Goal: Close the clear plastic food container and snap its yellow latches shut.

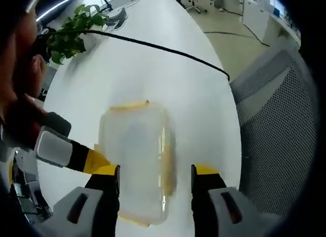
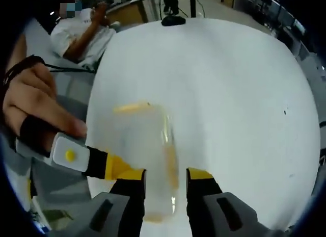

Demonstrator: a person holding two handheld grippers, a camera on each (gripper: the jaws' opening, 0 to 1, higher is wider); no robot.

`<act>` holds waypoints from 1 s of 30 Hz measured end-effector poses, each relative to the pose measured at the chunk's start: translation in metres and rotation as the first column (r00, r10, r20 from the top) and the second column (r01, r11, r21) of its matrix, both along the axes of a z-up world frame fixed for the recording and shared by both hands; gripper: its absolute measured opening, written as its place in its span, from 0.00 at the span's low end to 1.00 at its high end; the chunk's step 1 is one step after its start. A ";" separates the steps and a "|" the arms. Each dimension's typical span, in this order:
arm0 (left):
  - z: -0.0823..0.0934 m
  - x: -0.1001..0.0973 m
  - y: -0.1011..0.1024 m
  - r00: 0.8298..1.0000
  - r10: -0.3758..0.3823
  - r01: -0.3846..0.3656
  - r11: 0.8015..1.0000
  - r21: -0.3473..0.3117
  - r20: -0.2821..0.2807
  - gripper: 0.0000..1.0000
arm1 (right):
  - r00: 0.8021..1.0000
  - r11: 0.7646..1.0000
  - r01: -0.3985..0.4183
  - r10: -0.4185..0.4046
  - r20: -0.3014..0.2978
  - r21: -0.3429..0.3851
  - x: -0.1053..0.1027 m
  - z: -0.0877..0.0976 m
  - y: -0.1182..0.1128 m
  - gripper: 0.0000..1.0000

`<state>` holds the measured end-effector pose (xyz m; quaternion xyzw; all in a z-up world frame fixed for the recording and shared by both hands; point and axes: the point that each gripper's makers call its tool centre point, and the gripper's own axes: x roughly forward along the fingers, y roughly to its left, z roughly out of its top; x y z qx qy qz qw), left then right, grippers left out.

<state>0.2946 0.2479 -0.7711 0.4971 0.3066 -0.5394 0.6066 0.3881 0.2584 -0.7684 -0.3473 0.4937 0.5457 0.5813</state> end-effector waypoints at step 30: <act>0.006 0.031 0.029 0.982 0.110 -0.119 0.991 -0.053 -0.151 0.84 | 0.997 0.998 -0.046 0.043 0.063 0.049 -0.037 -0.005 -0.032 0.67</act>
